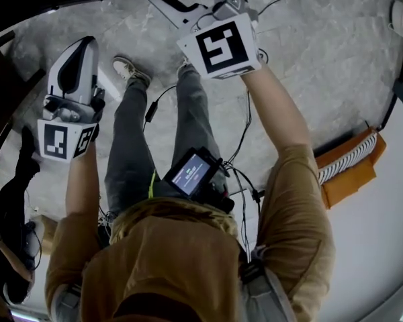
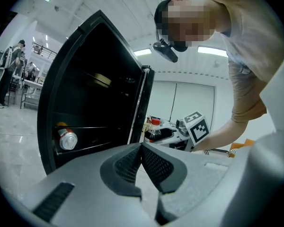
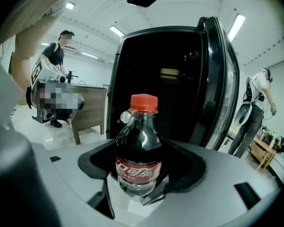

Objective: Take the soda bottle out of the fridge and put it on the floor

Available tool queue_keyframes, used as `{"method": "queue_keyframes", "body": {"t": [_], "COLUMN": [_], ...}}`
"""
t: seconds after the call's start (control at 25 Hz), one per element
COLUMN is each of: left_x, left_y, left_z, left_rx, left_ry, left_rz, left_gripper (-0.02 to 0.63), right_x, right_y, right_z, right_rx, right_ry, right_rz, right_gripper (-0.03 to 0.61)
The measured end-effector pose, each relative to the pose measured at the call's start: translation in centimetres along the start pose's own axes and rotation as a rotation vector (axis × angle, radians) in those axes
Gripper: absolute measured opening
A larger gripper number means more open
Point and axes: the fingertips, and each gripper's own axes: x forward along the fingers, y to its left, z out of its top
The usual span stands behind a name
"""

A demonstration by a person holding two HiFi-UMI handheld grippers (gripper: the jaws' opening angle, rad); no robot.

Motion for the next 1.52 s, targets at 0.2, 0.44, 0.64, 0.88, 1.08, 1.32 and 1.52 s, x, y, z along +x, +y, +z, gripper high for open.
{"method": "queue_keyframes", "body": {"t": [0.2, 0.44, 0.64, 0.88, 1.08, 1.32, 1.52], "left_x": [1.3, 2.1, 4.7, 6.4, 7.3, 8.4, 8.5], "left_y": [0.1, 2.1, 5.4, 8.1, 10.2, 12.9, 15.2], "left_z": [-3.9, -8.9, -15.8, -22.4, -27.6, -32.7, -36.9], "left_rx": [0.004, 0.055, 0.082, 0.109, 0.127, 0.152, 0.145], "left_ry": [-0.001, 0.026, 0.02, 0.037, 0.033, 0.052, 0.074], "left_rz": [-0.004, -0.009, -0.017, -0.012, 0.019, 0.019, 0.037], "left_gripper": [0.002, 0.002, 0.002, 0.002, 0.002, 0.002, 0.002], "right_x": [0.3, 3.2, 7.8, 11.9, 14.8, 19.2, 23.0], "right_y": [2.3, 5.0, 7.0, 8.7, 10.6, 12.8, 14.8], "right_z": [-5.2, -10.9, -18.8, -25.0, -29.3, -33.3, -36.8], "right_rx": [0.022, 0.041, 0.068, 0.089, 0.093, 0.092, 0.08], "right_ry": [0.029, 0.043, 0.054, 0.065, 0.062, 0.069, 0.089], "right_rz": [0.022, 0.061, 0.089, 0.101, 0.112, 0.133, 0.15], "right_gripper": [0.299, 0.299, 0.299, 0.299, 0.299, 0.299, 0.299]}}
